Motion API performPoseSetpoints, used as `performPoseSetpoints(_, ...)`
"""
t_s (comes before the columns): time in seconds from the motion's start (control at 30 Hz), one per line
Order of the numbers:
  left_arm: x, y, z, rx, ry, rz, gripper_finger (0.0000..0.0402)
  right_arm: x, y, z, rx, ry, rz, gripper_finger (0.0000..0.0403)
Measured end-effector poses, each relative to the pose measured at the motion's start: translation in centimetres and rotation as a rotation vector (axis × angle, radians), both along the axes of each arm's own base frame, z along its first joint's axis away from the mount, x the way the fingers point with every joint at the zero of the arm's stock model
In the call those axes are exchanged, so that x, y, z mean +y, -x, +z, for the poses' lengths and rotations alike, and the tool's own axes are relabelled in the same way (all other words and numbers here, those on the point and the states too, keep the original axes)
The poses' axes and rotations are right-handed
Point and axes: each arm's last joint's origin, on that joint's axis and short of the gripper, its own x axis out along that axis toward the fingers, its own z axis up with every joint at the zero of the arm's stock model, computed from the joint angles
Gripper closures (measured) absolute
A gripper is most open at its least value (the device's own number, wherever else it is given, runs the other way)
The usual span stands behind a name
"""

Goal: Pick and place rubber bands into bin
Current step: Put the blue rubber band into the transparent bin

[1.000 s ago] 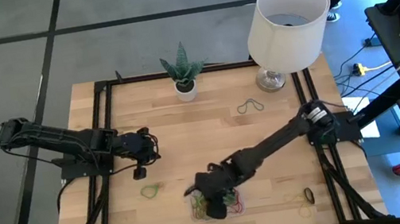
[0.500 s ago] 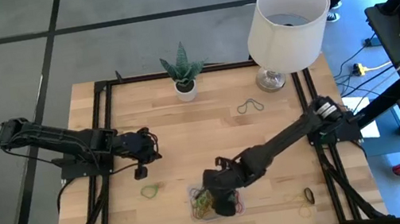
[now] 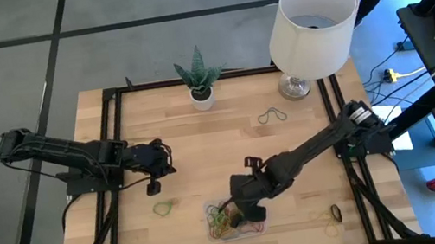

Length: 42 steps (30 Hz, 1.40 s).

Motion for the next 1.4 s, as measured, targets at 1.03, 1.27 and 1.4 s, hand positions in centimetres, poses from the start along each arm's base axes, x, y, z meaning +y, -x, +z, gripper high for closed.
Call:
performPoseSetpoints(1.03,3.2,-0.6,0.5,-0.078,-0.051,0.294,0.0398,-16.8,22.0,-11.9,-0.363,0.217,-0.947,0.0365)
performPoseSetpoints(1.27,3.8,-0.5,0.5,-0.077,-0.052,0.329,0.0398,-18.7,22.6,-13.7,-0.382,0.184,-0.917,0.0271)
performPoseSetpoints(1.4,4.0,-0.5,0.5,-0.076,-0.053,0.344,0.0398,-19.6,22.7,-13.8,-0.390,0.240,-0.869,0.0206)
